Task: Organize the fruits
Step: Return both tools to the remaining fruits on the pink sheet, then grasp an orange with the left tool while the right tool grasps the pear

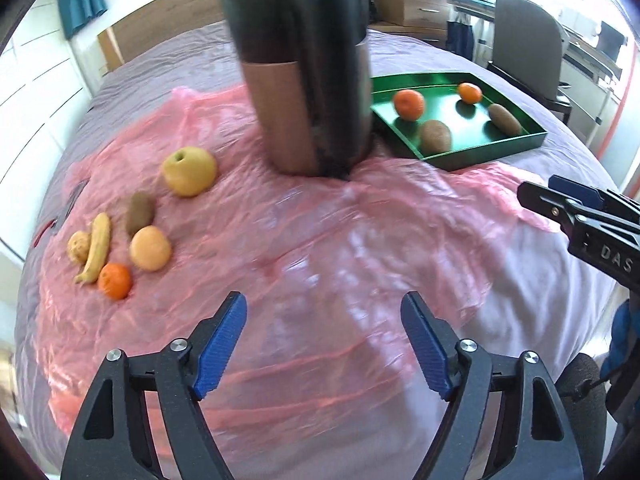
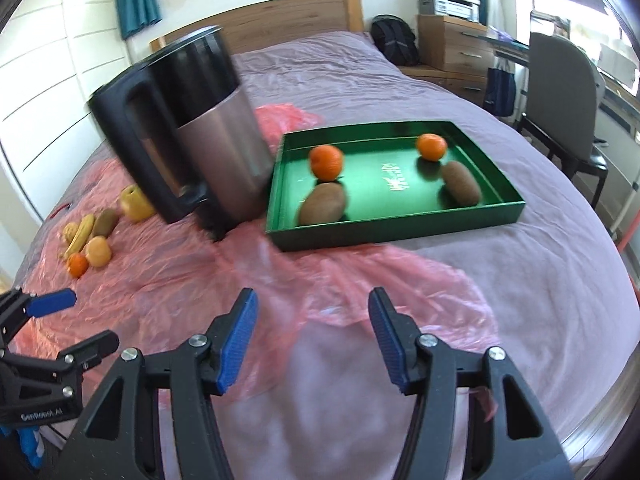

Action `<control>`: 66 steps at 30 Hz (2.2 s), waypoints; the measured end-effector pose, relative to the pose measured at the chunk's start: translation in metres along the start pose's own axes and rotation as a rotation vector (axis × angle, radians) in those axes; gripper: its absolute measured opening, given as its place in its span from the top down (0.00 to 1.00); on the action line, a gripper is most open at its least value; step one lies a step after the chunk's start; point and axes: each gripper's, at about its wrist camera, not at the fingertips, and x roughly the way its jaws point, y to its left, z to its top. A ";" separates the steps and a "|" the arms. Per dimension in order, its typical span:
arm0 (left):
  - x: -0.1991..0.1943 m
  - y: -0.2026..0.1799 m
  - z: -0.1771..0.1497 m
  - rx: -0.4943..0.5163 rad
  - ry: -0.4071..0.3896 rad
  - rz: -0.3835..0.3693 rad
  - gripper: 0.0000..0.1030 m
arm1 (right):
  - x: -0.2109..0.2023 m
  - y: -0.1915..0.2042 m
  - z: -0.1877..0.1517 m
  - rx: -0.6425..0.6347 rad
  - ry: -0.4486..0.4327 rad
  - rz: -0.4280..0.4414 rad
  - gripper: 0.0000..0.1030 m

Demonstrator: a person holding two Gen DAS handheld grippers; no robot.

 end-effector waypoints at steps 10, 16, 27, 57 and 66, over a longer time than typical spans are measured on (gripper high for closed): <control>-0.001 0.084 -0.037 -0.157 0.014 0.048 0.26 | -0.005 0.082 -0.008 -0.122 0.032 0.074 0.19; 0.010 0.134 -0.065 -0.239 0.032 0.088 0.26 | 0.004 0.126 -0.018 -0.184 0.077 0.107 0.19; 0.012 0.229 -0.085 -0.436 -0.038 0.080 0.26 | 0.034 0.215 -0.015 -0.287 0.104 0.215 0.19; 0.109 0.266 -0.039 -0.384 -0.017 0.014 0.46 | 0.179 0.307 0.045 -0.354 0.171 0.433 0.19; 0.119 0.266 -0.039 -0.359 -0.025 -0.015 0.58 | 0.206 0.317 0.038 -0.351 0.219 0.479 0.25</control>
